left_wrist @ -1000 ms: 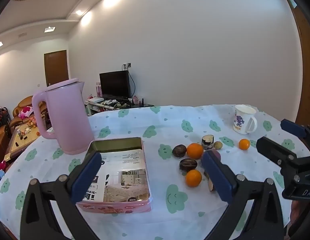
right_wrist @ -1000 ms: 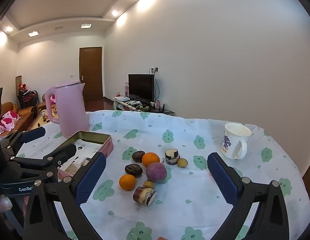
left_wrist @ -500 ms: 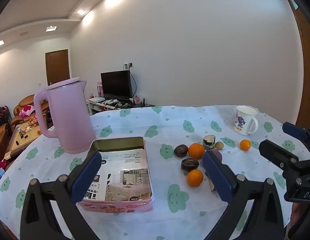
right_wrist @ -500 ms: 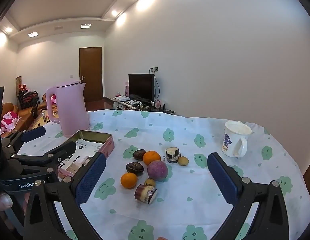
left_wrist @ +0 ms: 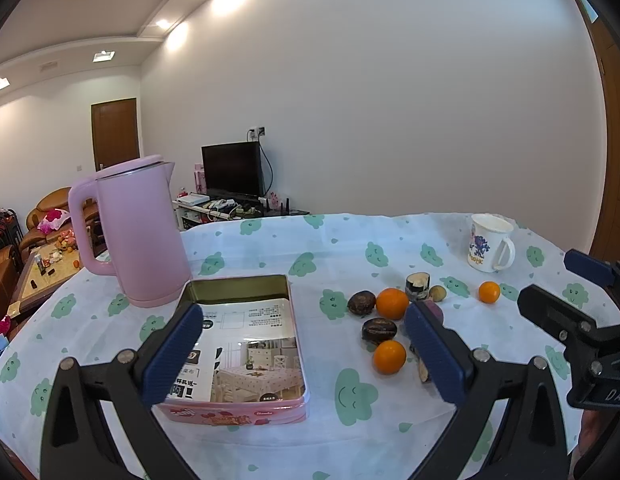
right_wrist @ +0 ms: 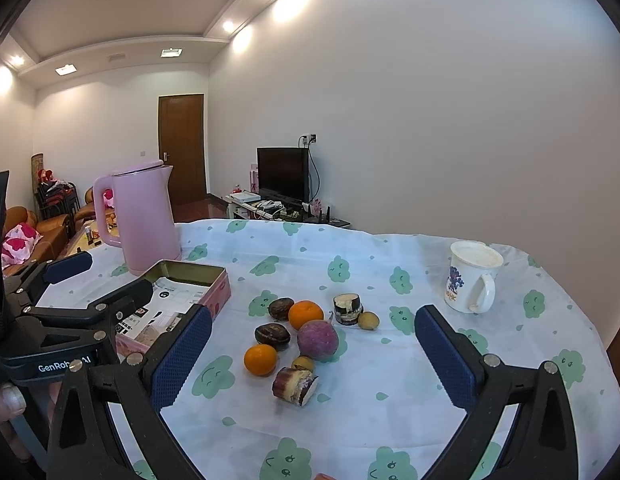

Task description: Organize fruits

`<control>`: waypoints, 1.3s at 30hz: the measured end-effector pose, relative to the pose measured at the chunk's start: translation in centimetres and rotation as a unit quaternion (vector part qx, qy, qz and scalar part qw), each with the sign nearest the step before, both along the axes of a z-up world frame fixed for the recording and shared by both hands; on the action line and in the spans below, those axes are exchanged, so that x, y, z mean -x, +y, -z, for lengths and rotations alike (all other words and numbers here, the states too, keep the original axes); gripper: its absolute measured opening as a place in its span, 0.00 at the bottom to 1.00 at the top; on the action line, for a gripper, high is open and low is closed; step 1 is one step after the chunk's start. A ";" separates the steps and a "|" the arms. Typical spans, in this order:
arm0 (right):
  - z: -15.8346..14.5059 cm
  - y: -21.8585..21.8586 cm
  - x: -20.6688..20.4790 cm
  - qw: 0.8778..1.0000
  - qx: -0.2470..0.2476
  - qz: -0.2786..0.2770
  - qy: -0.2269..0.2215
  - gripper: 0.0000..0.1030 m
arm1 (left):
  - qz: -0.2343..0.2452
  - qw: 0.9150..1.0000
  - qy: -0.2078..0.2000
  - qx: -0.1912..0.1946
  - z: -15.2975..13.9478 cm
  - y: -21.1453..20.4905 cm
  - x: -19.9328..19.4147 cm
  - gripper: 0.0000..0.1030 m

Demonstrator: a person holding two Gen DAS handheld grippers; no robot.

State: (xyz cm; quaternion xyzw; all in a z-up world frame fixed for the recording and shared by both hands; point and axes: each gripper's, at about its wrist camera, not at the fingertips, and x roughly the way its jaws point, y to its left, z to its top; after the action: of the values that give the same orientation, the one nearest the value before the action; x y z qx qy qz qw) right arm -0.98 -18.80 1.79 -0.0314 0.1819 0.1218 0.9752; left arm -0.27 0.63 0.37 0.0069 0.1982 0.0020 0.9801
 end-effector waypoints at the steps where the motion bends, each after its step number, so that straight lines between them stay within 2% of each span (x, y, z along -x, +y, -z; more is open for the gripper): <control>1: 0.0 0.0 -0.1 1.000 0.000 0.000 0.001 0.99 | 0.000 1.000 0.000 0.001 0.0 0.0 0.0 1.00; 39: 0.7 0.2 0.0 1.000 -0.007 -0.002 0.009 0.99 | -0.001 1.000 0.001 0.002 -0.2 0.4 0.2 1.00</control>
State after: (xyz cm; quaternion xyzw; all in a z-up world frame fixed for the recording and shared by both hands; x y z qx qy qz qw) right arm -1.01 -18.55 1.14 -0.0234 0.1899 0.1252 0.9735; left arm -0.47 1.02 0.53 0.0053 0.1996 0.0026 0.9799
